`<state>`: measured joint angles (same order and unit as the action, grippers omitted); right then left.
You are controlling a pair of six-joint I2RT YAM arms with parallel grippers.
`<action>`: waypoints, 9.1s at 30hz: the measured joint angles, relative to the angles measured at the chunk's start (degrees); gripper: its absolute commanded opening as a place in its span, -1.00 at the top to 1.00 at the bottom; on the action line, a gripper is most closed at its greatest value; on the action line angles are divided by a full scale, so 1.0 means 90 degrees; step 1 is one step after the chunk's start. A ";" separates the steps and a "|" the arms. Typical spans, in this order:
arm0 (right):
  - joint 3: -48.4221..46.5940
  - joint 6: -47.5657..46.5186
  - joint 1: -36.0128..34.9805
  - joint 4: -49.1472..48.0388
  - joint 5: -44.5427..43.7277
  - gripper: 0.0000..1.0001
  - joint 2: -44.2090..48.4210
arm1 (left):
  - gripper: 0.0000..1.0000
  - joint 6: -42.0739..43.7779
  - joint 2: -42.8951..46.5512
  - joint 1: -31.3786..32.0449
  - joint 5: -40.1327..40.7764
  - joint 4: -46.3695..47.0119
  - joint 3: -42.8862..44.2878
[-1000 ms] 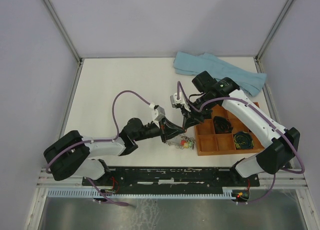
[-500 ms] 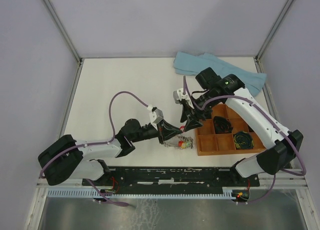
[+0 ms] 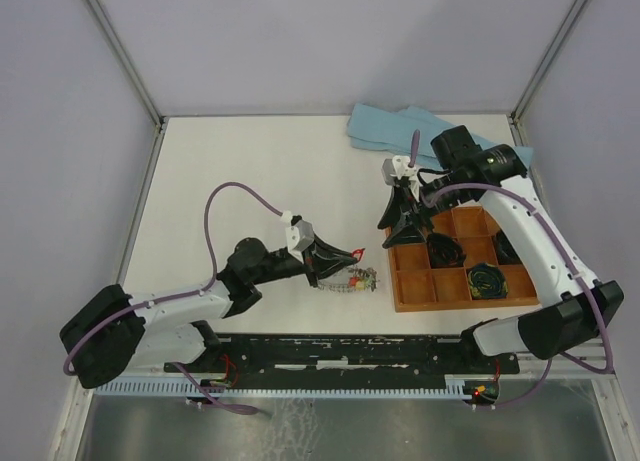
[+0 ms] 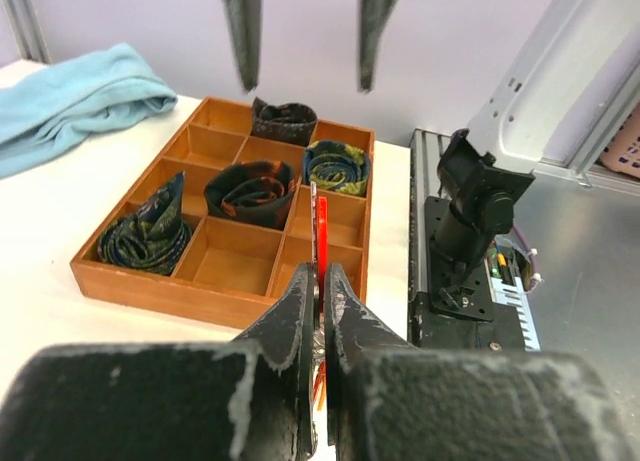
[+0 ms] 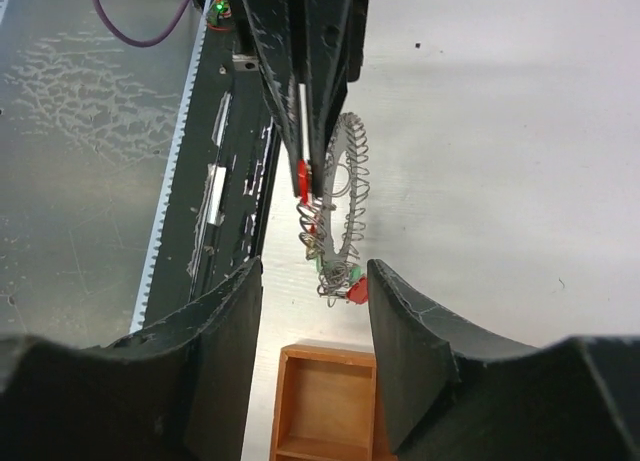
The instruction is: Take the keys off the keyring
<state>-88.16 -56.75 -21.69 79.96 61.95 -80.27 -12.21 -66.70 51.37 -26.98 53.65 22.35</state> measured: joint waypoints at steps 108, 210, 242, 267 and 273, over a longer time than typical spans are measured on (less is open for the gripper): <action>0.1285 -0.0158 -0.1450 -0.1469 0.0107 0.98 0.0010 | 0.00 -0.1098 0.0920 -0.0845 -0.0316 0.2929 -0.1688; 0.1411 -0.0379 -0.1409 -0.1365 0.0041 0.98 -0.0124 | 0.48 0.0032 -0.0034 -0.0114 -0.0571 0.1052 -0.0568; 0.1518 0.0631 -0.1409 -0.1938 -0.0136 0.99 -0.0124 | 0.44 -0.0012 -0.0070 -0.0068 -0.0335 0.1197 -0.0699; 0.1562 0.1001 -0.1411 -0.2467 -0.0165 0.98 -0.0134 | 0.64 -0.0039 -0.0010 0.0087 0.0321 0.1190 -0.0780; 0.1576 0.1078 -0.1411 -0.2511 -0.0185 0.99 -0.0134 | 0.95 -0.0039 -0.0002 0.0095 0.0391 0.1144 -0.0780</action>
<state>-73.97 -47.05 -34.39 57.36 60.29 -81.47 -12.56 -66.72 52.23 -23.46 63.94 15.33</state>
